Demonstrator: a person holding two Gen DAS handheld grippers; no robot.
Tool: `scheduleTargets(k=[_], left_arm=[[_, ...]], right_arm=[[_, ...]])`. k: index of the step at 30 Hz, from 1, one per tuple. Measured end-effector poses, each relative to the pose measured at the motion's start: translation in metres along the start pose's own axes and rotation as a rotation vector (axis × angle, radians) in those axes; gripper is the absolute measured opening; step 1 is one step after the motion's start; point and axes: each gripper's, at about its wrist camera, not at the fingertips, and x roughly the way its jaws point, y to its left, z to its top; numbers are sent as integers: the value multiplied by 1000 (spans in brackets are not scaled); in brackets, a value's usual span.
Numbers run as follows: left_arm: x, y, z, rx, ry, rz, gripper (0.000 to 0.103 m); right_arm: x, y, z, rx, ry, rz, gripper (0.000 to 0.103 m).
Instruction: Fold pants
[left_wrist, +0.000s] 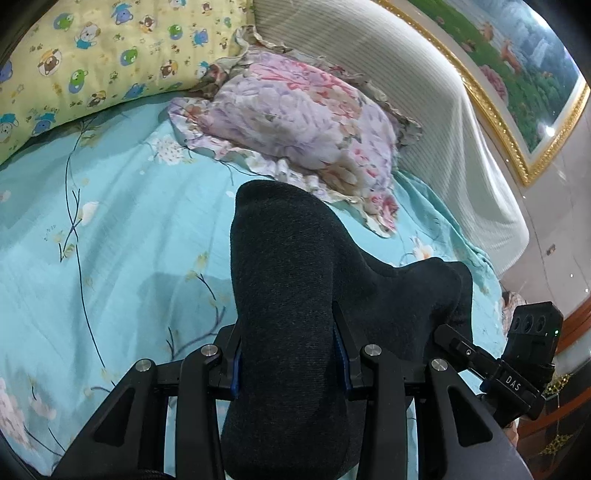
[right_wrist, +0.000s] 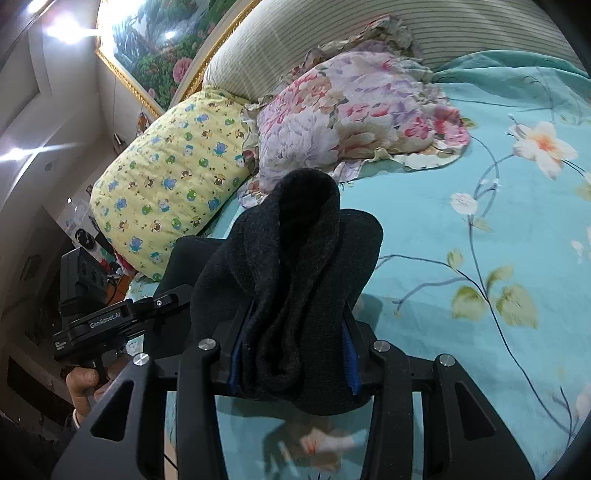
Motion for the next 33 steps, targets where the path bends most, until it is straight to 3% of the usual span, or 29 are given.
scheduleTargets(k=[21, 33], left_arm=[[34, 18, 3, 7, 31, 58, 40], [42, 24, -1, 13, 50, 76, 56]], right_arm=[[48, -22, 14, -9, 74, -18, 45], [54, -37, 8, 31, 83, -32, 59]])
